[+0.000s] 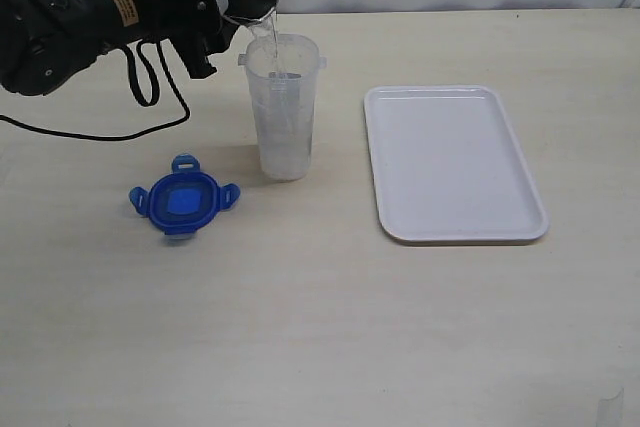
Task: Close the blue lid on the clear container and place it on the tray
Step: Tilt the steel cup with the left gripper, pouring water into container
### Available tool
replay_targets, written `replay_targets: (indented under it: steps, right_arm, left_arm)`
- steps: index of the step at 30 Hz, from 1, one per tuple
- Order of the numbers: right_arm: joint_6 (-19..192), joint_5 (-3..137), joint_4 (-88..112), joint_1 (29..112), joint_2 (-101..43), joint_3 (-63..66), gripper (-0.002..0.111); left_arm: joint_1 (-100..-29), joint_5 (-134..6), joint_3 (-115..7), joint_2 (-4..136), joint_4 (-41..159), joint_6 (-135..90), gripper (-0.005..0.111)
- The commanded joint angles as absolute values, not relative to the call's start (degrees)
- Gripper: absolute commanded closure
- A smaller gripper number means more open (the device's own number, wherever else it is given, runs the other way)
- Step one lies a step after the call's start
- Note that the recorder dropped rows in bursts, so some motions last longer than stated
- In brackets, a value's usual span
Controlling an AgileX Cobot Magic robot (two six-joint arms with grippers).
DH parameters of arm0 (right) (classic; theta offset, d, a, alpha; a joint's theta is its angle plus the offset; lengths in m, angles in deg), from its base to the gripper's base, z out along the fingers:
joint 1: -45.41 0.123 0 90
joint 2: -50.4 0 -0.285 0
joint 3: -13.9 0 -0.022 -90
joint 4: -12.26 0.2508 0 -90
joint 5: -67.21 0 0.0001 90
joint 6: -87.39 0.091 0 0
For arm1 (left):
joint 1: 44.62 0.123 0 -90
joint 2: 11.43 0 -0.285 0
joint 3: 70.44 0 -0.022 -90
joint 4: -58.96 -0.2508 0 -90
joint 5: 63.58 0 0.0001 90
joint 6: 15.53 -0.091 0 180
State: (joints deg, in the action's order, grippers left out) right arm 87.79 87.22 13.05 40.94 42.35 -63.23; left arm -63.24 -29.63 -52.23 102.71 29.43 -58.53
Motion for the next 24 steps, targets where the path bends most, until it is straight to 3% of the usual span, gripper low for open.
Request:
replay_targets:
  steps: [1,24]
  right_arm:
    - [87.4,87.0,13.1,40.7,42.6,-63.3,0.104]
    - [87.4,87.0,13.1,40.7,42.6,-63.3,0.104]
  left_arm:
    - [-63.3,-25.5,-53.4,102.0,30.6,-59.2,0.107]
    - [-63.3,-26.0,-53.4,102.0,30.7,-63.5,0.107]
